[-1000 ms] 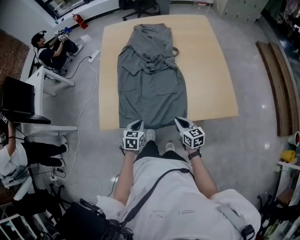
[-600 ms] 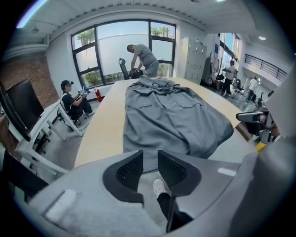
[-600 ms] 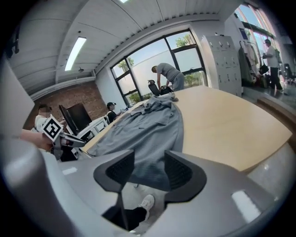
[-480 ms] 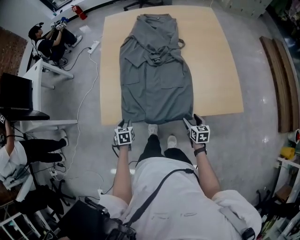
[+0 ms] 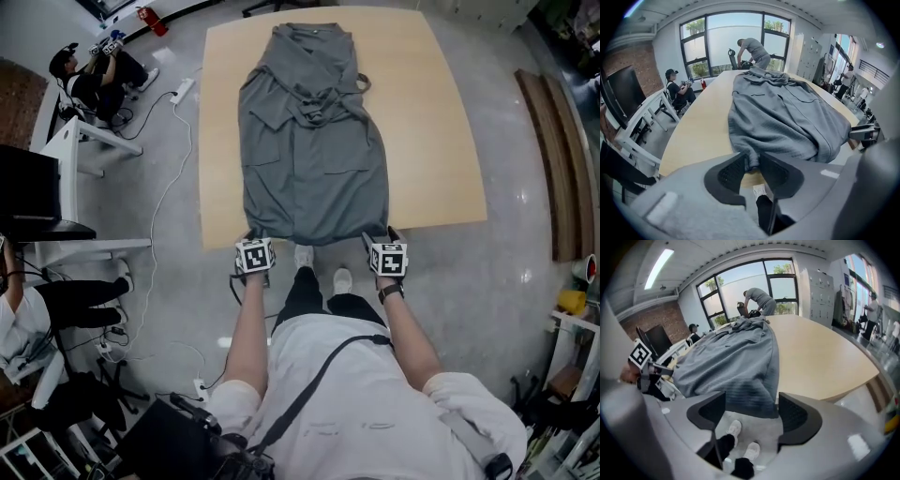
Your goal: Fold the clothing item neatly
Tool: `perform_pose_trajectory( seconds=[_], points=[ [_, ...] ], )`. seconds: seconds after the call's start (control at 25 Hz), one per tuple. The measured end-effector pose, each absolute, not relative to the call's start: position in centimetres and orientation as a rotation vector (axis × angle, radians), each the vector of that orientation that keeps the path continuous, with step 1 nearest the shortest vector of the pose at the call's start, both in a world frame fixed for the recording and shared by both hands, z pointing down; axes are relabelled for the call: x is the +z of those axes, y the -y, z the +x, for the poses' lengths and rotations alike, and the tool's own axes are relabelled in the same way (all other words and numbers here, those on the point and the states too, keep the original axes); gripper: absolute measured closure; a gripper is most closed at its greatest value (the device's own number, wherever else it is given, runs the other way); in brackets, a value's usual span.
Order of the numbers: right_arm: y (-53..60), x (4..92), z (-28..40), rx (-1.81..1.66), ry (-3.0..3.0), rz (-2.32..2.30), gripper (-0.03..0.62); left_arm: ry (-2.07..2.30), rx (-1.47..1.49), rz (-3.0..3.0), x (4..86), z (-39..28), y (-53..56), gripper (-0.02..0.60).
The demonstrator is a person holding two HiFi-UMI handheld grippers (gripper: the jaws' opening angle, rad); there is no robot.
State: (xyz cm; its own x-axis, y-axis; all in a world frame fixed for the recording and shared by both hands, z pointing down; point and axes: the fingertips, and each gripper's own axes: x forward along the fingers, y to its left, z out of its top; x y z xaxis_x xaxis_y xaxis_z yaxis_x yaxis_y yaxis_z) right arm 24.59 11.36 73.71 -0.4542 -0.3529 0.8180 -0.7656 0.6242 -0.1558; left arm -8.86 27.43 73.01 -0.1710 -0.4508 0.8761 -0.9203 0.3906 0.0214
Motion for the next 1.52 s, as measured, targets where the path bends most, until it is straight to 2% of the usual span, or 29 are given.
perform_pose_trajectory(
  seconds=[0.08, 0.12, 0.2, 0.32, 0.36, 0.4, 0.44, 0.64, 1.08, 1.32, 1.52],
  points=[
    [-12.2, 74.6, 23.8, 0.505, 1.981, 0.802, 0.204, 1.788, 0.713, 1.214, 73.5, -8.2, -27.2, 0.527],
    [-12.3, 75.2, 23.6, 0.408, 1.946, 0.773, 0.205, 1.782, 0.717, 1.225, 73.8, -7.7, -27.1, 0.533],
    [-11.8, 76.2, 23.7, 0.245, 1.902, 0.746, 0.288, 1.744, 0.674, 1.252, 73.9, -6.4, -27.0, 0.540],
    [-11.8, 76.1, 24.1, 0.146, 1.929, 0.723, 0.354, 1.701, 0.531, 1.253, 73.2, -4.6, -28.2, 0.547],
    [-12.2, 75.6, 24.0, 0.149, 1.974, 0.719, 0.406, 1.703, 0.485, 1.248, 72.8, -4.1, -28.9, 0.548],
    [-12.6, 74.8, 23.8, 0.178, 2.042, 0.721, 0.510, 1.710, 0.447, 1.251, 72.3, -3.7, -29.4, 0.548],
    [-13.1, 73.8, 23.4, 0.230, 2.119, 0.726, 0.548, 1.719, 0.417, 1.262, 71.6, -3.3, -29.7, 0.549],
    [-15.1, 69.6, 22.9, 0.412, 2.348, 0.666, 0.549, 1.722, 0.395, 1.392, 67.7, -0.1, -30.9, 0.551],
    [-18.3, 56.5, 23.8, 0.328, 2.669, 0.432, 0.549, 1.748, 0.324, 1.694, 56.0, 4.8, -32.5, 0.551],
    [-19.6, 52.0, 25.0, 0.404, 2.720, 0.434, 0.549, 1.813, 0.261, 1.763, 50.1, 5.0, -31.8, 0.551],
    [-17.0, 47.9, 23.4, 0.388, 2.792, 0.447, 0.549, 1.904, 0.228, 1.771, 46.0, 1.9, -29.4, 0.551]
  ],
)
